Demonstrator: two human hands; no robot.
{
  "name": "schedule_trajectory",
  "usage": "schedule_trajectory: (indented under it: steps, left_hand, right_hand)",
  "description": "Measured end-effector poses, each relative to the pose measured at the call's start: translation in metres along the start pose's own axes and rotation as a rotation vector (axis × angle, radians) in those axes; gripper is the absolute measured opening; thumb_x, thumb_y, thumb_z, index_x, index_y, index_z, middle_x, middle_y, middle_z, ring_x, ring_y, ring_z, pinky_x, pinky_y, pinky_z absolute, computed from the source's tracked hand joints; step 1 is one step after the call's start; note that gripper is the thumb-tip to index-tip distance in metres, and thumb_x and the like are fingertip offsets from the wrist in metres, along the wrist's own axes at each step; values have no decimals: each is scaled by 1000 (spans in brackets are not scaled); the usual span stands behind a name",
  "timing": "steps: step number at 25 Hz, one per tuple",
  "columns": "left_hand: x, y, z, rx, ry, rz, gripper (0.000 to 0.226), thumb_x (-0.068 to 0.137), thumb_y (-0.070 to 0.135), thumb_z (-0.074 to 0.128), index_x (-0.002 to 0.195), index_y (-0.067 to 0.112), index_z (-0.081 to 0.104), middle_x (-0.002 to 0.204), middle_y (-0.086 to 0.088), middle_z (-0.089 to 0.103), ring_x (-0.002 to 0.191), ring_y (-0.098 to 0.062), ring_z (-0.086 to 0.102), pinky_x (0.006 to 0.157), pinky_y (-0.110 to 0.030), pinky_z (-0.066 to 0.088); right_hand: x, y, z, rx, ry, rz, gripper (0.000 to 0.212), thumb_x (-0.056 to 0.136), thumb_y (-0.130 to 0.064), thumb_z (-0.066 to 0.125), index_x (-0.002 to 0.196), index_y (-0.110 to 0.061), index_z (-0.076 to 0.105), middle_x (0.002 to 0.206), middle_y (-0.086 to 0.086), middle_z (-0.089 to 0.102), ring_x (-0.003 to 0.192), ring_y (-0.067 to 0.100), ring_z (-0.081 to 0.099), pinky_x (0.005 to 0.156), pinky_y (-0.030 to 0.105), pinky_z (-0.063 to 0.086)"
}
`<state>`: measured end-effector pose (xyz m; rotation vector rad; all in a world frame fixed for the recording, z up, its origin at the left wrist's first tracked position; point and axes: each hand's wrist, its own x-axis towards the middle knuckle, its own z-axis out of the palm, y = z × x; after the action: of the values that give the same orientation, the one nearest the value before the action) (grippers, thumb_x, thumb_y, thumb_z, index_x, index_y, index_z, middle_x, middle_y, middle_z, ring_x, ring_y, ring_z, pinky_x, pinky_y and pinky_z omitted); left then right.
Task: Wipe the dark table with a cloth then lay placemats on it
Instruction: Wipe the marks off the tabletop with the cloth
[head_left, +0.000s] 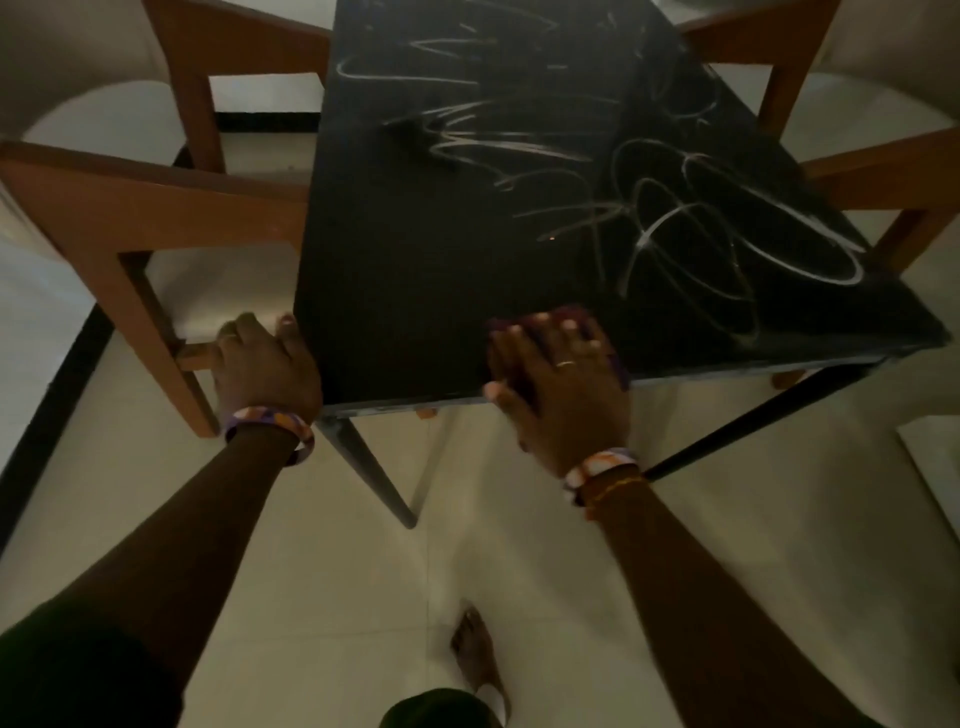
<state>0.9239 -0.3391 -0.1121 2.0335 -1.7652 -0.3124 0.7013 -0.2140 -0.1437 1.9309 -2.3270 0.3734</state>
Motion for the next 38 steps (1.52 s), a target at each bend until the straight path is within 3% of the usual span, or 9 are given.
schedule_trajectory:
  steps: [5, 8, 12, 15, 20, 28, 32, 35, 38]
  left_hand:
    - [-30, 67, 3, -10, -100, 428, 52, 97, 39, 33, 138, 6, 36, 149, -17, 29, 139, -30, 24, 115, -45, 18]
    - [-47, 95, 24, 64, -174, 547, 54, 97, 40, 33, 140, 8, 33, 152, -15, 24, 142, -27, 18, 116, -41, 12]
    - [-56, 126, 50, 83, -247, 511, 55, 99, 38, 27, 144, 7, 24, 154, -14, 18, 144, -26, 12, 116, -40, 6]
    - [-52, 136, 58, 123, -263, 468, 58, 99, 40, 25, 145, 7, 20, 155, -14, 16, 144, -26, 10, 116, -39, 4]
    - [-56, 131, 69, 206, -334, 431, 58, 99, 41, 22, 146, 6, 19, 155, -15, 13, 145, -27, 8, 116, -40, 4]
    - [-59, 134, 69, 233, -289, 401, 56, 99, 39, 23, 144, 5, 23, 155, -15, 16, 144, -27, 10, 116, -40, 3]
    - [-65, 142, 63, 269, -219, 330, 57, 99, 39, 24, 145, 6, 22, 156, -15, 10, 145, -28, 3, 116, -41, 0]
    - [-96, 152, 63, 40, -25, 111, 64, 96, 42, 34, 148, 10, 14, 157, -14, -2, 144, -30, -7, 114, -44, -5]
    - [-136, 180, 67, -332, 55, -323, 81, 92, 43, 44, 149, 16, -6, 155, -12, -18, 143, -31, -13, 114, -51, -3]
  right_hand:
    - [1, 140, -43, -87, -220, 618, 67, 93, -57, 29, 150, -25, 19, 158, 10, 13, 144, 35, 9, 115, 55, 9]
    - [22, 103, -33, -161, -276, 391, 67, 91, -55, 18, 152, -27, 10, 159, 9, 4, 145, 35, 1, 115, 57, 3]
    - [41, 22, -14, 86, -269, 106, 71, 96, -50, 36, 151, -25, -1, 159, 6, 6, 146, 27, 3, 116, 45, -2]
    - [41, 73, -22, 57, -207, 233, 74, 92, -53, 43, 151, -23, 11, 158, 6, 12, 146, 26, 6, 117, 48, 0]
    - [42, 161, -51, -57, -362, 603, 64, 96, -58, 26, 151, -35, 3, 159, 4, -13, 143, 35, -15, 112, 62, -8]
    - [69, 68, -14, -31, -321, 47, 70, 94, -59, 29, 151, -27, 3, 159, 7, -5, 146, 29, -6, 115, 46, -7]
    - [53, 177, -36, -35, -263, 299, 70, 94, -59, 29, 152, -27, 6, 160, 6, -3, 146, 30, -4, 117, 52, 0]
    - [46, 227, -54, -28, -257, 576, 70, 96, -56, 29, 152, -21, 6, 159, 12, -7, 144, 37, -8, 115, 56, -2]
    - [54, 189, -39, -36, -221, 356, 68, 96, -52, 32, 151, -16, 14, 159, 12, 3, 144, 38, -1, 115, 57, 2]
